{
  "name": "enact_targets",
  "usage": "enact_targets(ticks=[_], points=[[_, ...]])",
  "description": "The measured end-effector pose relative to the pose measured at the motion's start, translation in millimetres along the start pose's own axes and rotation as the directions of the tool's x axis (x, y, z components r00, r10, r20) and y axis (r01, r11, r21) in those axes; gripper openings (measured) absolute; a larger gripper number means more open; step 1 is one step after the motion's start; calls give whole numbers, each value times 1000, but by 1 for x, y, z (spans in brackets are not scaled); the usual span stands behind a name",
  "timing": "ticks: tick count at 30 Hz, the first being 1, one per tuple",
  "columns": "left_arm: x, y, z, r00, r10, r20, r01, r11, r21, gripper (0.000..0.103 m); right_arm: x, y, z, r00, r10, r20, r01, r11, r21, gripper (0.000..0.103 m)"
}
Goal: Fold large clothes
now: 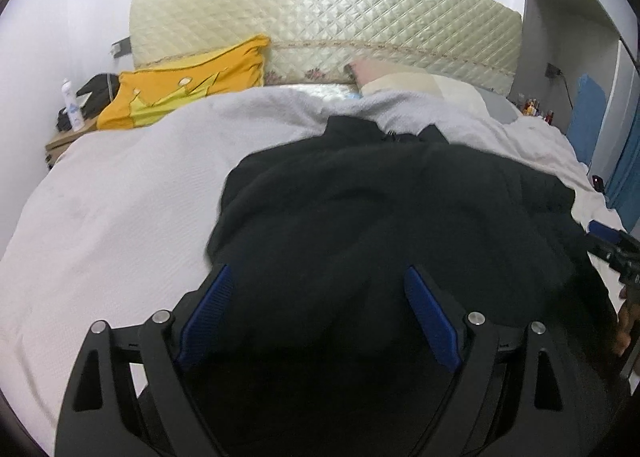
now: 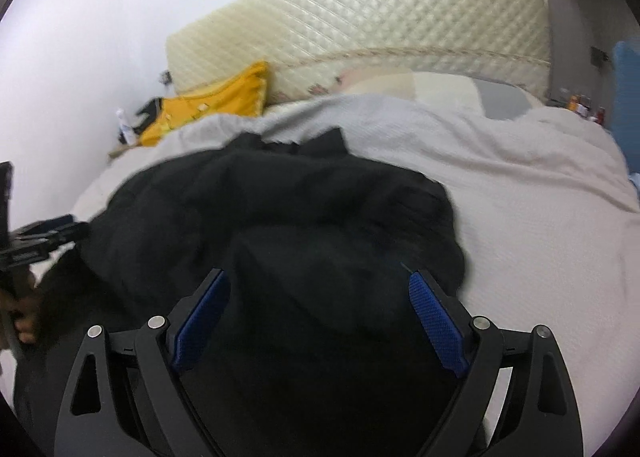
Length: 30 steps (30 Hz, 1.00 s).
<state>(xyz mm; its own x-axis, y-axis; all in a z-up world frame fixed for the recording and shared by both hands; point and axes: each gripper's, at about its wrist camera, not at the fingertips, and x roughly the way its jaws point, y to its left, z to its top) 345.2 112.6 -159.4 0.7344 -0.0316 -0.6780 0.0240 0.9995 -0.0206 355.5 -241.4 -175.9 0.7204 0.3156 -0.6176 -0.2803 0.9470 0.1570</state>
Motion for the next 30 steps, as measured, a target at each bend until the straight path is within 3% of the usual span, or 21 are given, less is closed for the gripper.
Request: enact_targets(ticks=[4,6,14,17,23,30], points=[[-6,14,-22,998,41,-42,-42,999,-16,98,-18,-27,-22,997,-66,-29,67,997,39,90],[-1,16,-28,992,106,-70,-105,994,14,98,-17,-39,-34,993,-99,-67,103,993,57,90],[41,55,-43,946,274,-172,-285,958,-42,98,21,-64,-60,972,-152,-180,166,984,67,91],[48,61,-41,952,263,-158,-278,957,-86,98,28,-59,-59,974,-163,-159,172,984,43,91],[44,67,-33,952,294,-81,-303,945,-127,98,18,-55,-42,979,-201,-21,201,978,60,91],[45,84,-34,945,309,-106,-324,925,-198,98,19,-77,-40,972,-234,-16,234,961,145,91]])
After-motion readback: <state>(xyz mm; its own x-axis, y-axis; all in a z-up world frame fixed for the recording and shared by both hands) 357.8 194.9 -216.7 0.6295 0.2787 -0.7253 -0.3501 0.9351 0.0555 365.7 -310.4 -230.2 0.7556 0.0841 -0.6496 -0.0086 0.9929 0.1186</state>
